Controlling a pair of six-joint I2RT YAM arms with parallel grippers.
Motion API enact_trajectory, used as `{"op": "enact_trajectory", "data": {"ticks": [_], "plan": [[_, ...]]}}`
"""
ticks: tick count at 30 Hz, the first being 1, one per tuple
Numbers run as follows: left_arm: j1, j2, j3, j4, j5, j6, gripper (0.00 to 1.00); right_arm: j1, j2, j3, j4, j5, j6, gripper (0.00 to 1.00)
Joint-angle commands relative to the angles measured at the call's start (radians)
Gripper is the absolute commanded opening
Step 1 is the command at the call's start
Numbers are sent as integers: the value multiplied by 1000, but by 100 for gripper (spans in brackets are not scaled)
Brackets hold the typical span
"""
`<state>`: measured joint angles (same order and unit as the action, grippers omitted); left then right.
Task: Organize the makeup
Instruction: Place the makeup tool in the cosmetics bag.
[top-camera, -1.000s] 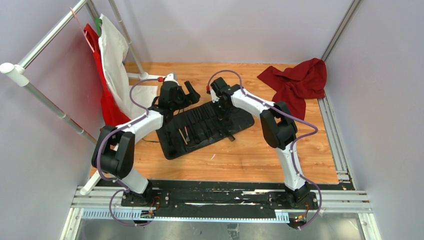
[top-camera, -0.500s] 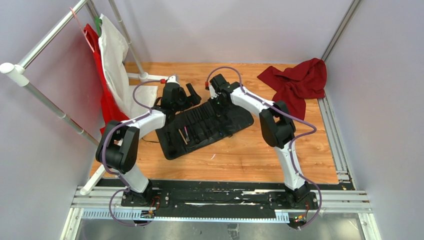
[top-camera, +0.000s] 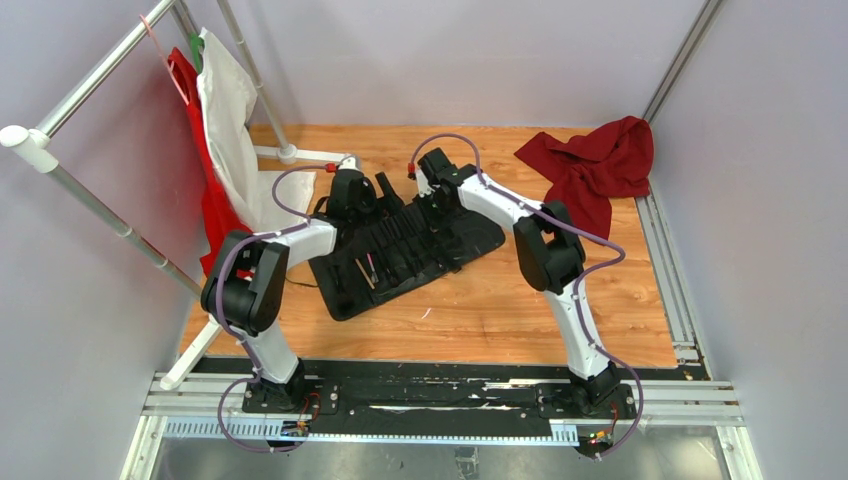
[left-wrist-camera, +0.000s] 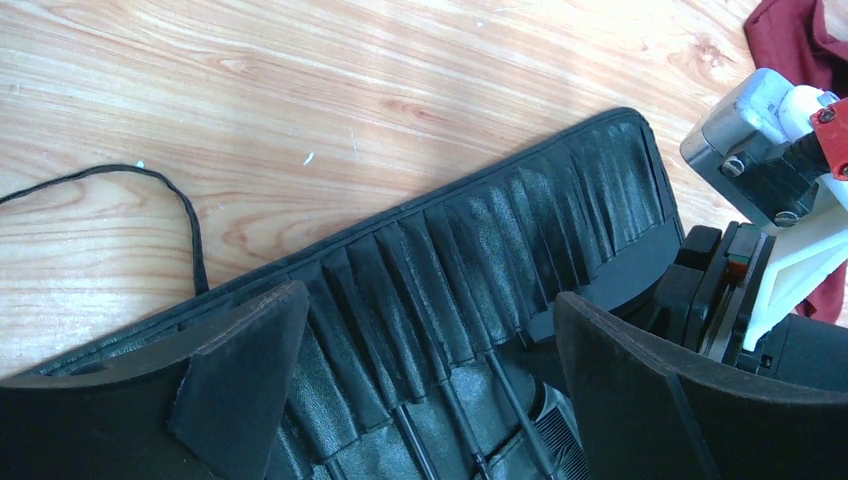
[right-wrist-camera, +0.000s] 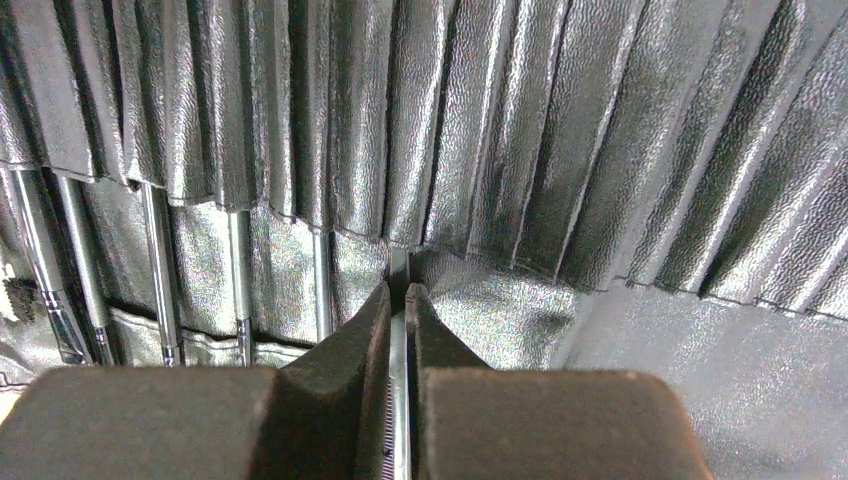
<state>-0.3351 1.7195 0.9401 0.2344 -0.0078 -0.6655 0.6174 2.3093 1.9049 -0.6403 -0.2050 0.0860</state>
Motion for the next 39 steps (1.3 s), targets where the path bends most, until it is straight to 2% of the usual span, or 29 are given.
{"op": "enact_trajectory", "data": {"ticks": [1, 14, 16, 20, 22, 39], "plan": [[7, -12, -6, 40, -5, -3, 98, -18, 25, 28, 41, -17, -9, 1], [8, -52, -18, 32, 5, -5, 98, -18, 49, 60, 124, -24, -3, 1], [8, -57, -20, 27, 1, -3, 98, -19, 54, 64, 126, -25, -5, 5], [7, -67, -24, 19, -10, 4, 98, -18, 49, 56, 129, -20, -5, 20], [7, -71, -26, 16, -12, 3, 98, -18, 40, 49, 131, -6, -9, 24], [7, -92, -37, 3, -34, 11, 98, -30, -60, -66, 163, 39, -20, 28]]}}
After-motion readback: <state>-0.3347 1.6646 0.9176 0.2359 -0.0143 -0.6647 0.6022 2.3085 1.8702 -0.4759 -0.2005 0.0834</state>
